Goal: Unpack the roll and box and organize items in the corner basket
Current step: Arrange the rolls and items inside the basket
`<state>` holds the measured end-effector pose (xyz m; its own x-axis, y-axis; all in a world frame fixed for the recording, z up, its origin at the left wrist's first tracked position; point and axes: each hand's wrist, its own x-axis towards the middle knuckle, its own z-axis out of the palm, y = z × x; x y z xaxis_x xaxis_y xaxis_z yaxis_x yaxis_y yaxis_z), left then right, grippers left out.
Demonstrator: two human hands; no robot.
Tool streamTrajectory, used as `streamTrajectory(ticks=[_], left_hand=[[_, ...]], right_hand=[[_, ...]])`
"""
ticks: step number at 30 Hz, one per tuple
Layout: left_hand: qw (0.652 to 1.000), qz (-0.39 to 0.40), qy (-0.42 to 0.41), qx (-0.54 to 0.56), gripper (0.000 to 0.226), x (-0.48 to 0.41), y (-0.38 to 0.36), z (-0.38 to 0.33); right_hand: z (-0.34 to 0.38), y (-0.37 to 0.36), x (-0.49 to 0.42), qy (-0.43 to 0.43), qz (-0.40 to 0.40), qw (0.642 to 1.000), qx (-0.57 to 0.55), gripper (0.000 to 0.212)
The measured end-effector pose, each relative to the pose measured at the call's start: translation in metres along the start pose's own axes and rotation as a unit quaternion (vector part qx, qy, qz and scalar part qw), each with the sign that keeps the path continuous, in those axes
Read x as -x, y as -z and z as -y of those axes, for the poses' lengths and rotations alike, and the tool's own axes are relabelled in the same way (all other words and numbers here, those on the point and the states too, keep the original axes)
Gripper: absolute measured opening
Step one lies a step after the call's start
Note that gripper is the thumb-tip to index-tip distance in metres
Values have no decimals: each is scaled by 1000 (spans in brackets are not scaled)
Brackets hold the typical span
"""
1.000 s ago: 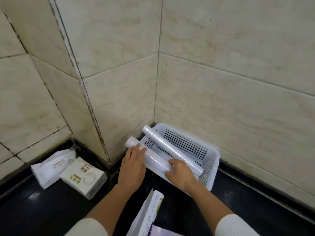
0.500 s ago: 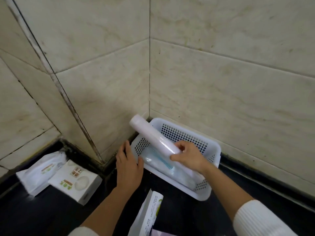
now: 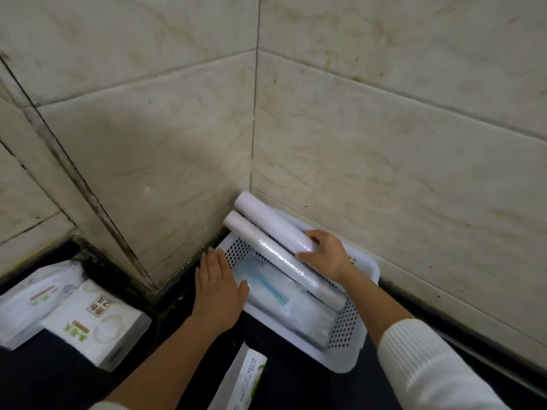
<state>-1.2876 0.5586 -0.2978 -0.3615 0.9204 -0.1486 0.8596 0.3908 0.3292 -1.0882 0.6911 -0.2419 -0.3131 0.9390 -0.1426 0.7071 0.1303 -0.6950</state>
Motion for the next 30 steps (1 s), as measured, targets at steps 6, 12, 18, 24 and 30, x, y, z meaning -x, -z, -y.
streamTrajectory(ticks=[6,12,18,24,30], left_hand=[[1000,-3,8,-10,83,0,-1,-1],[1000,7,5,-9,82,1,2,-2],[1000,8,1,-3,83,0,1,-2],[1000,12,-5,22,83,3,5,-3],[999,17,-2,27,83,4,8,-4]], right_hand=[[-8,-14,1,-44,15,999,-7,54],[20,6,15,35,-80,996,-14,12],[6,-9,67,-162,105,980,45,26],[5,-48,84,-324,21,925,-197,17],[19,-80,69,-355,-29,887,-294,38]])
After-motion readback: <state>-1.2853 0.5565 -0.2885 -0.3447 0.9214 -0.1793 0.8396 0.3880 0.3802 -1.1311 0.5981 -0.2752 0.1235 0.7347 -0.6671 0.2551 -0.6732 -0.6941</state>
